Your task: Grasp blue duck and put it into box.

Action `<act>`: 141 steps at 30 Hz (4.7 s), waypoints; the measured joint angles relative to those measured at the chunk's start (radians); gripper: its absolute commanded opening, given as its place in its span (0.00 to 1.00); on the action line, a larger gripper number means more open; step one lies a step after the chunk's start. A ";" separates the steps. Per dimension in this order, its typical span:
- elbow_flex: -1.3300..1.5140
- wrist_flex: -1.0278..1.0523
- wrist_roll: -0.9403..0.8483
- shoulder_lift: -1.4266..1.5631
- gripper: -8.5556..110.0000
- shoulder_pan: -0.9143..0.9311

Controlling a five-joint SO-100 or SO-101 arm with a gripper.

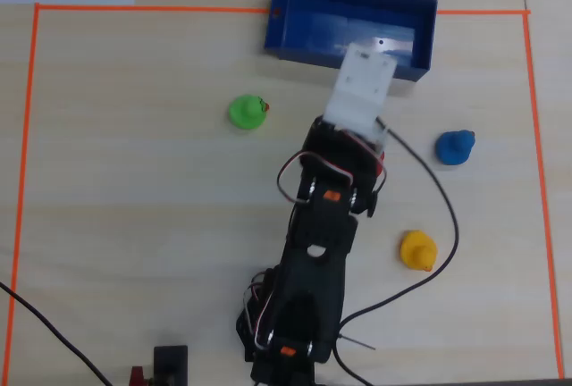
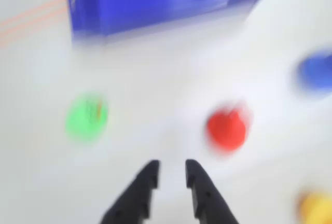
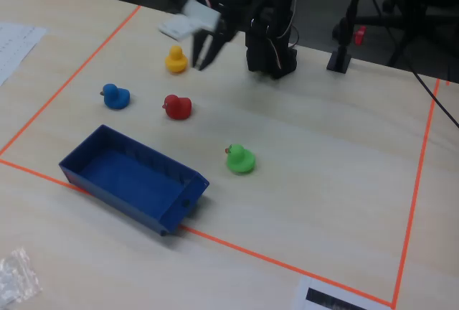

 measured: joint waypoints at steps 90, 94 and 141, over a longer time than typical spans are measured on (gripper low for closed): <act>-0.627 -0.727 0.325 -1.152 0.19 -0.112; -0.706 -0.712 0.285 -1.253 0.32 -0.084; 1.305 0.164 0.224 1.123 0.10 -0.463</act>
